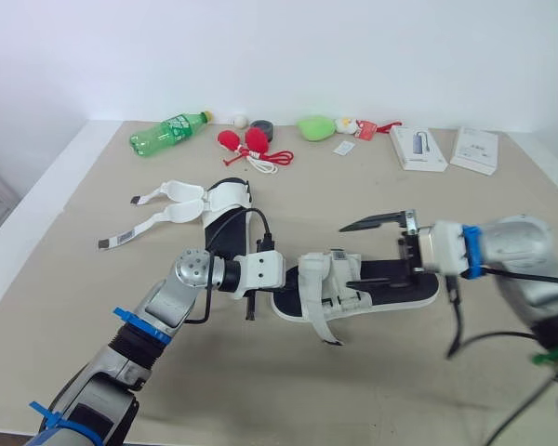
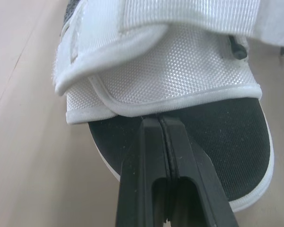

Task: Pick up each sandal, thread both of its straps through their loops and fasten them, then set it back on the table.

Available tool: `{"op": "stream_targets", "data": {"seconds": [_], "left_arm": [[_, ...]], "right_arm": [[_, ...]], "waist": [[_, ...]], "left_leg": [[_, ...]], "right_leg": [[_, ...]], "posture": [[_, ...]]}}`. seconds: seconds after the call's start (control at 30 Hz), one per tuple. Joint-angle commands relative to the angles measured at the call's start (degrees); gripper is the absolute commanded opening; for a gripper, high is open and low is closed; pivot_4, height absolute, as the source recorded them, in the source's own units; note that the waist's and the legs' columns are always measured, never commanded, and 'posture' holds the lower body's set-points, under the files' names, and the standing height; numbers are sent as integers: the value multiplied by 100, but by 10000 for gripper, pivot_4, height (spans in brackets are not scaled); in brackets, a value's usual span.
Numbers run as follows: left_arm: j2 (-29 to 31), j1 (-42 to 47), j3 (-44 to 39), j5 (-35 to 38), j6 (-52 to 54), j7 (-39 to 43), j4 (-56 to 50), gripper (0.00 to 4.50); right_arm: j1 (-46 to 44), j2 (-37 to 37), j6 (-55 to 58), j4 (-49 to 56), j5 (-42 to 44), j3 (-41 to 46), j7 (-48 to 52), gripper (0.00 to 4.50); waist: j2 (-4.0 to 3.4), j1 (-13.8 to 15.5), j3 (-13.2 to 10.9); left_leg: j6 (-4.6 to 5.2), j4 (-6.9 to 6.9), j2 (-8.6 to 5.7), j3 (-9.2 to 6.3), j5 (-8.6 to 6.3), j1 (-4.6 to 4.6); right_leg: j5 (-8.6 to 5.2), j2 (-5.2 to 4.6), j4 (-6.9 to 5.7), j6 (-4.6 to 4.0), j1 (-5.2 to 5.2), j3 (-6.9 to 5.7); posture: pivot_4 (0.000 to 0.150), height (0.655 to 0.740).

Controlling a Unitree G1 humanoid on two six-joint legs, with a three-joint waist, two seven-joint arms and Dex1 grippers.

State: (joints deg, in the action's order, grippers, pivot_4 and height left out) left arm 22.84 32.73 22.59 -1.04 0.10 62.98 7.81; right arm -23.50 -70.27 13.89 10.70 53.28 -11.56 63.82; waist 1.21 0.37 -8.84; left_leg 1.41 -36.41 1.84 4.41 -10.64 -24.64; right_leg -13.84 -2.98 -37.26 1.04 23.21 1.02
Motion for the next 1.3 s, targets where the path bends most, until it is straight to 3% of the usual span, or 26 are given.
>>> {"op": "stream_targets", "data": {"seconds": [0.03,0.1,0.23,0.37,0.77,0.87,1.1,1.3], "left_arm": [[37,-68,135,-36,65,108,47,0],[46,-60,136,-33,80,115,43,0],[63,-66,132,-23,108,131,15,0],[74,-83,135,-14,136,142,-23,0],[62,-159,142,-22,228,80,-159,0],[59,-182,149,-24,249,62,-192,0],[47,-218,160,-25,276,25,-240,0],[21,-173,169,-38,243,9,-178,0]], "right_arm": [[579,-544,1851,1161,1693,483,-549,44647],[1176,-731,2297,1719,1791,537,-672,44647],[1646,-392,2645,2175,1334,570,-1172,44647],[1551,134,2957,2140,900,412,-1488,44647],[1022,1212,3678,1871,-98,140,-1630,44647],[1083,1239,3787,1838,-255,134,-1534,36508],[1163,1447,4191,1787,-176,303,-1534,898],[986,1610,4567,1609,-197,420,-1569,313]], "waist": [[-1,1,0],[1,14,1],[15,1,8],[24,4,4],[24,6,5],[24,6,5],[24,6,5],[24,6,5]], "left_leg": [[0,0,2,-1,0,0],[0,-1,5,-1,0,-2],[-4,-2,2,0,-3,-11],[-3,-18,-1,10,-2,-11],[-1,-22,-1,2,-3,-27],[-1,-22,-1,-2,-3,-30],[-1,-23,1,-3,-3,-29],[-1,-24,0,-3,-3,-29]], "right_leg": [[1,0,0,0,-1,-6],[-2,1,0,2,0,-18],[-13,0,2,17,4,-23],[-18,8,6,72,3,-24],[-12,45,6,71,10,-10],[-12,50,6,71,11,-7],[-12,54,6,73,10,-7],[-11,54,6,74,10,-6]], "posture": [[1500,7400],[1500,7400],[1500,7400],[1500,7400],[1500,7400],[1500,7400],[1500,7400],[1500,7400]]}}
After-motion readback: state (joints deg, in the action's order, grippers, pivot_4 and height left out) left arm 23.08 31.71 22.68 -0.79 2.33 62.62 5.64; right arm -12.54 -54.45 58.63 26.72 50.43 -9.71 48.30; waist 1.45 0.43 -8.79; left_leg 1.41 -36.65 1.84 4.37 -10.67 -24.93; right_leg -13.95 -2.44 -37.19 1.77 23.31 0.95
